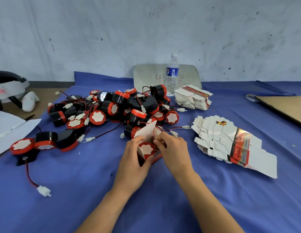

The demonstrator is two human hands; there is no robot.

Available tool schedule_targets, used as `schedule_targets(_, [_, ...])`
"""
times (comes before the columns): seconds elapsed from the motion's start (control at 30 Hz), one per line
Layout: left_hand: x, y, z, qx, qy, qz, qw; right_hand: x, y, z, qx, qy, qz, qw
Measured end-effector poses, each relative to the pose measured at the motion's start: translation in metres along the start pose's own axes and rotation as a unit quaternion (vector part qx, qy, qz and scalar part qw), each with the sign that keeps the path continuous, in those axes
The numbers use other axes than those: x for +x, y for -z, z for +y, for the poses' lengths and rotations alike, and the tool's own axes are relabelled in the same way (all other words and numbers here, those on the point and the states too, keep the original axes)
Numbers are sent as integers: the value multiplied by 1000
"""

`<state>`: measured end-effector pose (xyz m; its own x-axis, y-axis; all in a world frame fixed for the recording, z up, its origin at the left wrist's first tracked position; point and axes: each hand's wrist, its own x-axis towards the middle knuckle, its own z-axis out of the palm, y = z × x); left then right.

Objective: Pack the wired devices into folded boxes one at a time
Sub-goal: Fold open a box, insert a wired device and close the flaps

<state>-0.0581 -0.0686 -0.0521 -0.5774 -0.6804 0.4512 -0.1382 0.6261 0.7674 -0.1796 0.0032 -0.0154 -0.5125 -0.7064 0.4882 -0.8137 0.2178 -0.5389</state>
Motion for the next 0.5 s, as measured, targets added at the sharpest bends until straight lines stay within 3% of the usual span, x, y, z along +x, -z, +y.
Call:
schedule_targets(0.13, [0,0,-1,-8,3,0,1000,-1,-9,-2,-109,11,-103,989])
schedule_targets(0.27, [0,-1,-1,-16,13,-6,1000,1,-8,1,-166,-44,-85,981])
schedule_targets(0.4, [0,-2,-2,-19,18,-7,1000,2,-7,-2,-239,-47,-88,966])
schedule_targets(0.5, [-1,-2,-4,-8,2,-13,1000,4,-4,-5,-240,-40,-132,961])
